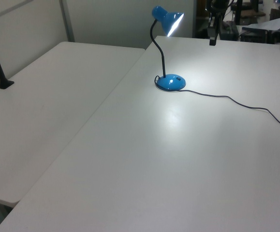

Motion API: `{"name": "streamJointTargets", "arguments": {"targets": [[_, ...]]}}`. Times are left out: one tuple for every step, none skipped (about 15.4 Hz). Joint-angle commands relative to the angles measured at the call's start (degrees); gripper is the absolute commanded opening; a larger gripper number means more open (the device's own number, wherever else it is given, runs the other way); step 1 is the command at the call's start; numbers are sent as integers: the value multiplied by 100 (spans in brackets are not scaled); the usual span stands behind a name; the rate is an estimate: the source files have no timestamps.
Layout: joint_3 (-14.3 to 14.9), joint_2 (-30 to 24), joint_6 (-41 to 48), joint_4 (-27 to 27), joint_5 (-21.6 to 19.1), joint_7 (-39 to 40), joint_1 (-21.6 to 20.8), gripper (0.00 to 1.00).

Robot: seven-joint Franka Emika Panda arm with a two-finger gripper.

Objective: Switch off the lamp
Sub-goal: 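Move the gripper toward the blue lamp base and lower it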

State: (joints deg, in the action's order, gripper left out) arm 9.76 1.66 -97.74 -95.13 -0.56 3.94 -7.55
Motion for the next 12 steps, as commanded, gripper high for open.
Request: {"name": "streamJointTargets", "arguments": {"targets": [[52,18,79,39,47,116,-27,0],[52,36,10,21,56,90,-18,0],[52,53,-95,-31,65,63,-9,0],[52,54,-253,-145,65,54,43,0],[52,45,-490,-311,65,46,113,0],[52,19,-692,-470,65,46,157,0],[52,18,-859,-584,65,46,219,0],[43,62,-1026,-664,56,37,289,0],[43,106,-1289,-760,56,-15,324,0],[43,150,-1596,-874,56,-42,360,0],[43,211,-1939,-997,56,-42,421,0],[43,325,-2255,-1112,56,-42,448,0]]}}
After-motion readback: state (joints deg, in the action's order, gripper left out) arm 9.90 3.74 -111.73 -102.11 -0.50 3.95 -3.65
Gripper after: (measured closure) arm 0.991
